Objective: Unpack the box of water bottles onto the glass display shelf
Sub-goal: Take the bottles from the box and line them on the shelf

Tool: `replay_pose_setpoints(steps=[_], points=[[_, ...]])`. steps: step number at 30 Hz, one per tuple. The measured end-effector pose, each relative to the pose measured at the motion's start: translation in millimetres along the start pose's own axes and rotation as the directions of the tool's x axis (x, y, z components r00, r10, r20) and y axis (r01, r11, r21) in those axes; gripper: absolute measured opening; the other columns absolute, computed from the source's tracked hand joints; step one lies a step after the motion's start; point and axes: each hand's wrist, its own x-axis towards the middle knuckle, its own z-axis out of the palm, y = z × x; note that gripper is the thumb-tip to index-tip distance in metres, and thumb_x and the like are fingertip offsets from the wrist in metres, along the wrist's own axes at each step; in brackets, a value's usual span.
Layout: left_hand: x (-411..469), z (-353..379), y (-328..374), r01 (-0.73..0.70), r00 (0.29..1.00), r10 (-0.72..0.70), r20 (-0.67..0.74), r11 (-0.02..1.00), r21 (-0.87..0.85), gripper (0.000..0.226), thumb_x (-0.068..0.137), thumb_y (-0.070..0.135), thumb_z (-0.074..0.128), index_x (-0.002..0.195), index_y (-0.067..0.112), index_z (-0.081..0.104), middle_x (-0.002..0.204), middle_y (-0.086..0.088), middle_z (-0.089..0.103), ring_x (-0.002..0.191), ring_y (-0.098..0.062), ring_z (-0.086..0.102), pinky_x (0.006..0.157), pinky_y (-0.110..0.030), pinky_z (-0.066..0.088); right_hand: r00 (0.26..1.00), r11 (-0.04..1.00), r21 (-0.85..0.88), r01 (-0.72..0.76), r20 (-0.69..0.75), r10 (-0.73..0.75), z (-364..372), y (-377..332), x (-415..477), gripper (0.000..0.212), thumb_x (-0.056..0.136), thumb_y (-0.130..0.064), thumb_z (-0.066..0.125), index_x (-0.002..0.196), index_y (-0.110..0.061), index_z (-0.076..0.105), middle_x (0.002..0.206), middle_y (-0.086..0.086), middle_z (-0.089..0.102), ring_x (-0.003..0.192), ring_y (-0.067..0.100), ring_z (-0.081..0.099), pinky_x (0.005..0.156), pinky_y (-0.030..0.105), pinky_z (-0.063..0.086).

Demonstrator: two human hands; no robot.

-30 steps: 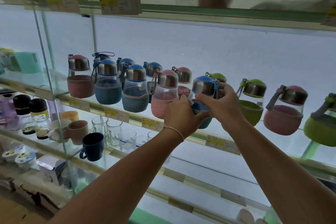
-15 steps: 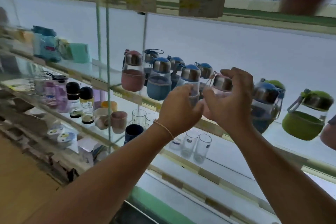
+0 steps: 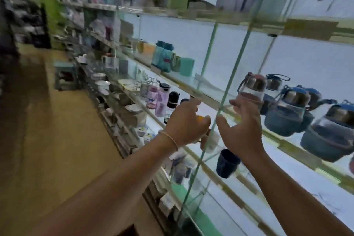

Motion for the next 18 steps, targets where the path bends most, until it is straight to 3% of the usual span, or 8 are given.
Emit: replay_pose_setpoints(steps=[8,12,15,18], points=[[-20.6,-98.3,-93.5,0.233,0.972,-0.227,-0.052,0.959,0.160,0.055,0.090,0.042,0.061,0.133,0.010,0.050,0.119,-0.008,0.062,0.105,-0.025,0.059,0.078,-0.028,0.045,0.958,0.975,0.218,-0.044,0.286,-0.021,134.6,-80.4,-7.2,0.038,0.086,-0.033,0.072,0.118,-0.016,0.062,0.114,-0.003,0.056,0.115,0.020,0.052,0.094,0.031,0.040],[-39.3,-132.8,-130.6,0.376,0.925,-0.361,-0.117,0.915,0.144,0.046,0.091,0.034,0.062,0.129,0.011,0.052,0.094,0.002,0.059,0.098,-0.024,0.062,0.071,-0.028,0.049,0.908,0.948,0.304,-0.093,0.416,-0.044,185.7,-117.9,-19.4,0.035,0.087,-0.033,0.070,0.117,-0.018,0.062,0.113,-0.006,0.056,0.116,0.017,0.051,0.099,0.036,0.042],[-54.1,-154.8,-153.3,0.476,0.879,-0.457,-0.136,0.860,0.186,0.039,0.093,0.037,0.060,0.125,0.016,0.051,0.103,-0.001,0.058,0.100,-0.023,0.060,0.080,-0.034,0.053,0.865,0.932,0.350,-0.097,0.492,-0.095,214.2,-132.1,-31.0,0.025,0.087,-0.030,0.069,0.109,-0.022,0.060,0.102,-0.012,0.054,0.107,0.016,0.052,0.097,0.037,0.044],[-66.7,-161.5,-179.2,0.580,0.815,-0.561,-0.148,0.792,0.191,0.042,0.094,0.040,0.057,0.128,0.016,0.049,0.110,0.000,0.056,0.102,-0.022,0.060,0.086,-0.038,0.054,0.826,0.929,0.354,-0.106,0.552,-0.116,243.7,-134.9,-43.3,0.030,0.087,-0.031,0.069,0.113,-0.018,0.061,0.105,-0.004,0.057,0.107,0.019,0.053,0.094,0.039,0.046]])
